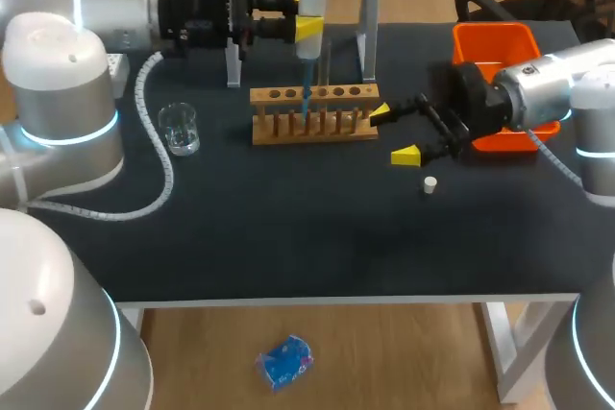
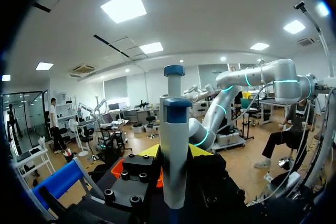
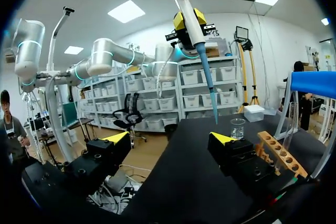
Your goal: Invert the test tube, pick up the pipette, mount the tip to pipette, aspirate from beaker and dispense into the tube, eject the tip, return the pipette, and cap with the stopper.
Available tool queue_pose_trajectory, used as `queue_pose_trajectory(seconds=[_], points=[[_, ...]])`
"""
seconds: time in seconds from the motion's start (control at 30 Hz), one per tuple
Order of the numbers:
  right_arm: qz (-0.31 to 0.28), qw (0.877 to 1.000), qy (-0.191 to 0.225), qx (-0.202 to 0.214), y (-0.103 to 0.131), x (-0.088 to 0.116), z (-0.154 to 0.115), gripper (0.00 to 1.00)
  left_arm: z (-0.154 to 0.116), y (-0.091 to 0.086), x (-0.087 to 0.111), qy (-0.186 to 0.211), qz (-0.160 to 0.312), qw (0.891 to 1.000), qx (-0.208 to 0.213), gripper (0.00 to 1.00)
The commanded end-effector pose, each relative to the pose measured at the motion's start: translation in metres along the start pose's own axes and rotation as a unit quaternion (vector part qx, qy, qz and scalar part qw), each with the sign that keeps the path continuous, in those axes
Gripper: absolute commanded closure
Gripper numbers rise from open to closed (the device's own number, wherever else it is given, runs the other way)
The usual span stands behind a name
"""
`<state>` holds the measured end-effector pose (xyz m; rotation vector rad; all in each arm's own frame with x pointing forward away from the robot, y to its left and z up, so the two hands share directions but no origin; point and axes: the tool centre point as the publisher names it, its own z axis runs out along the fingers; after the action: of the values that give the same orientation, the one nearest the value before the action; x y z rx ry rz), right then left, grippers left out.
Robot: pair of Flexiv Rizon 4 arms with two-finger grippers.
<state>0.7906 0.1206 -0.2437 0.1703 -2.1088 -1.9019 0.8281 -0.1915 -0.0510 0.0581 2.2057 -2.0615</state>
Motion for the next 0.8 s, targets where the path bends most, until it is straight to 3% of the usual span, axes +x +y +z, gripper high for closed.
queue_pose_trajectory(seconds=[0.03, 0.33, 0.4, 0.5, 0.8], points=[[0.0, 1.0, 0.005, 0.0, 0.0, -0.002, -0.001, 0.0, -0.006, -0.001, 0.002, 0.0, 0.0, 1.0, 0.0, 1.0], [0.0, 1.0, 0.005, 0.0, 0.0, -0.002, -0.001, 0.0, -0.006, -0.001, 0.002, 0.0, 0.0, 1.0, 0.0, 1.0], [-0.002, 1.0, 0.005, 0.002, -0.001, -0.002, -0.001, 0.0, -0.011, 0.003, -0.002, 0.037, -0.007, 0.999, 0.01, 1.0], [-0.013, 1.0, -0.006, 0.025, 0.001, -0.003, 0.005, 0.0, -0.03, 0.008, -0.008, 0.063, 0.003, 0.998, 0.008, 1.0], [-0.064, 0.994, -0.047, 0.075, 0.006, -0.014, 0.042, 0.0, -0.095, 0.013, -0.026, 0.08, 0.009, 0.997, 0.017, 1.0]])
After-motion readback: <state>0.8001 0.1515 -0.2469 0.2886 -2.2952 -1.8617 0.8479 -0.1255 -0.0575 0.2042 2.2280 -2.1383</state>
